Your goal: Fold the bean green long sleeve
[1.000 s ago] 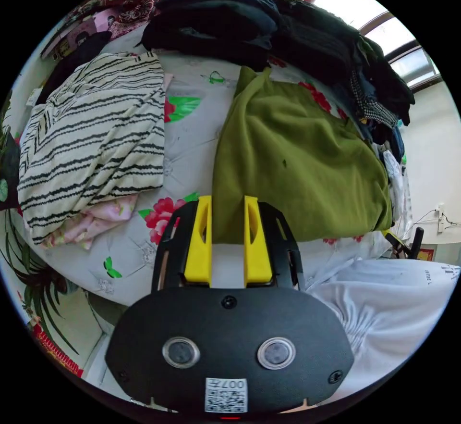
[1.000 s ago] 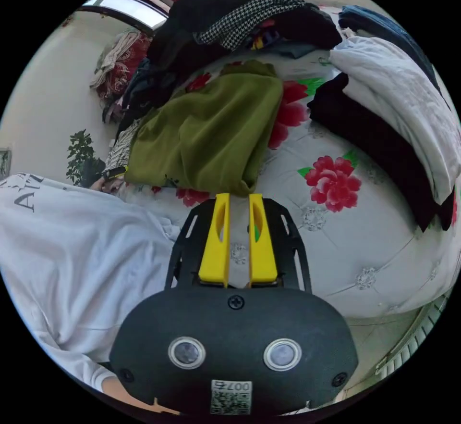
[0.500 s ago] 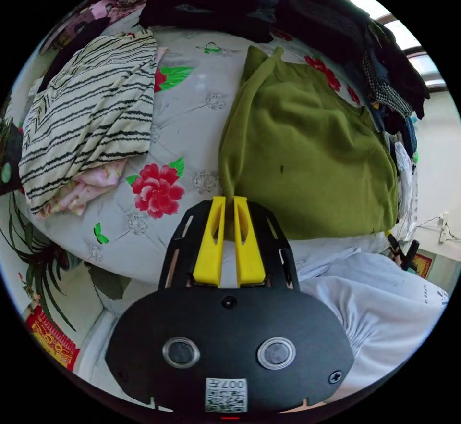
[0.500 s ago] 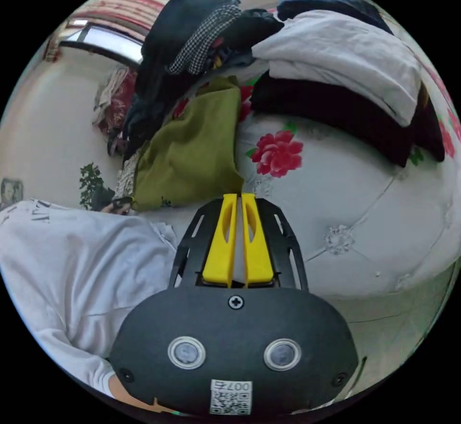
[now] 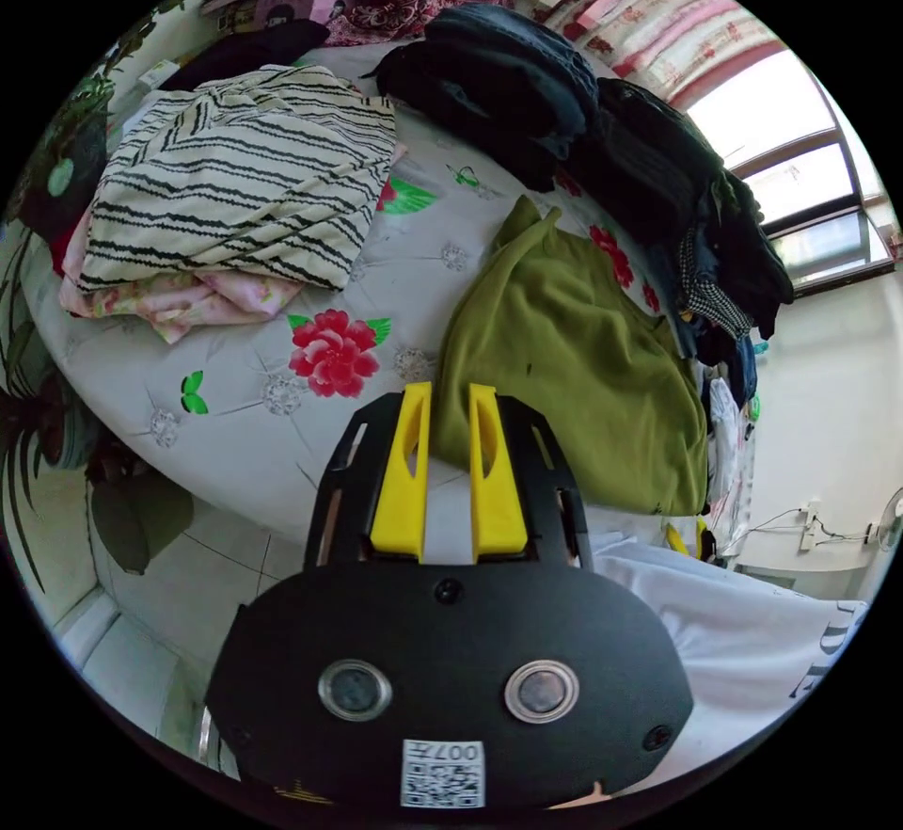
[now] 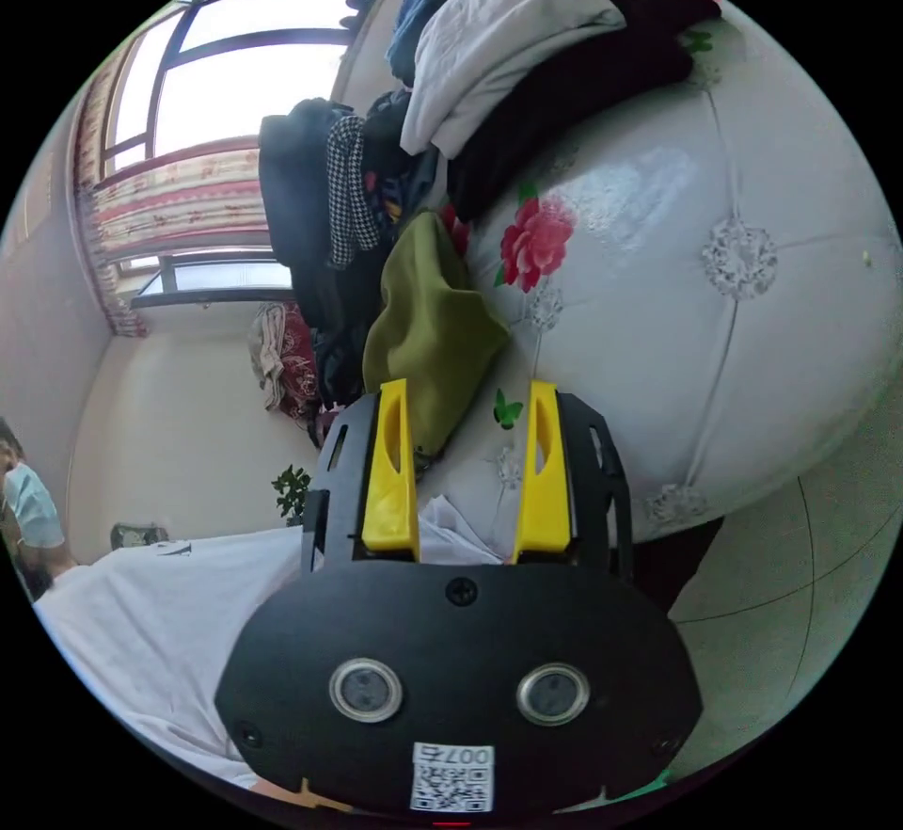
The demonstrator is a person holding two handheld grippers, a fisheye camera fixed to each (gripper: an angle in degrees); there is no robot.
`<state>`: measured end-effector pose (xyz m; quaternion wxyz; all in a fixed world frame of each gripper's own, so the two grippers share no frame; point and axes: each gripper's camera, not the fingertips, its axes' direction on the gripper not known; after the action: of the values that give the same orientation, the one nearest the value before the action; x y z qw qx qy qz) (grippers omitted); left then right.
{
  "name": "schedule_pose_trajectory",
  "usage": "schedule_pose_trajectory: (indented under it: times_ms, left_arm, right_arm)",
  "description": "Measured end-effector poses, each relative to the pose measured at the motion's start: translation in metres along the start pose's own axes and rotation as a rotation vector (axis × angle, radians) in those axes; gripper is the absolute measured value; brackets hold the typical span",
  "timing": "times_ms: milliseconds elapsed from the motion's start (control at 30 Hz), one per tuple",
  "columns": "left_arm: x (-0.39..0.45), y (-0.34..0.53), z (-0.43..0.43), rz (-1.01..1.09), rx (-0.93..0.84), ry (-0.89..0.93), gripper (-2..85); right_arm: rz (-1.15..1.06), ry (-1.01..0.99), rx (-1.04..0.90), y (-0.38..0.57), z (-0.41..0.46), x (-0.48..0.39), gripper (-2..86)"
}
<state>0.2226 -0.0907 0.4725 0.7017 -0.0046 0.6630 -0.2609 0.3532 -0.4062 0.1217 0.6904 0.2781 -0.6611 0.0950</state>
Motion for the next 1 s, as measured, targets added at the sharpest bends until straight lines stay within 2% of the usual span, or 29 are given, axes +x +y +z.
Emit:
schedule_pose_trajectory:
  times_ms: [267,333,433,500,533,600,667,733,800,900,933,1000]
  left_arm:
    - [-0.04,0.011,0.012,-0.023,-0.008,0.09,6.9]
    - [-0.05,0.011,0.011,-0.023,-0.002,0.109,6.9]
    - [-0.067,0.01,0.007,-0.019,0.01,0.136,7.2]
    - [-0.082,0.01,0.004,-0.017,0.014,0.169,7.4]
    - [-0.085,0.009,0.003,-0.016,0.015,0.178,7.4]
    - [-0.1,0.008,0.002,-0.009,0.015,0.213,7.4]
    - [-0.111,0.007,0.002,-0.004,0.017,0.239,7.4]
    - [-0.123,0.007,0.003,-0.006,0.02,0.272,7.4]
    - [-0.138,0.008,0.006,-0.01,0.013,0.314,7.7]
    - [-0.155,0.01,0.012,-0.016,-0.01,0.36,8.6]
    - [-0.158,0.01,0.012,-0.013,-0.013,0.37,8.8]
    - [-0.168,0.009,0.013,0.003,-0.027,0.416,9.9]
  right_arm:
    - [0.112,-0.026,0.06,-0.032,0.045,-0.009,8.7]
    - [0.017,-0.016,0.076,-0.038,0.051,-0.037,7.8]
    - [-0.374,0.086,-0.015,-0.04,0.082,-0.143,6.9]
    - [-0.75,0.149,-0.138,-0.017,0.125,-0.237,6.7]
    - [-0.838,0.15,-0.175,-0.007,0.137,-0.258,6.8]
    - [-1.135,0.147,-0.373,0.043,0.198,-0.324,7.0]
    - [-1.268,0.138,-0.53,0.084,0.249,-0.347,7.3]
    - [-1.288,0.116,-0.646,0.117,0.303,-0.347,7.9]
    - [-1.217,0.125,-0.85,0.147,0.376,-0.323,8.4]
    - [-1.066,0.138,-1.137,0.156,0.427,-0.286,9.1]
    - [-1.045,0.113,-1.122,0.152,0.424,-0.284,9.3]
    - [-0.979,0.042,-0.906,0.119,0.387,-0.282,10.1]
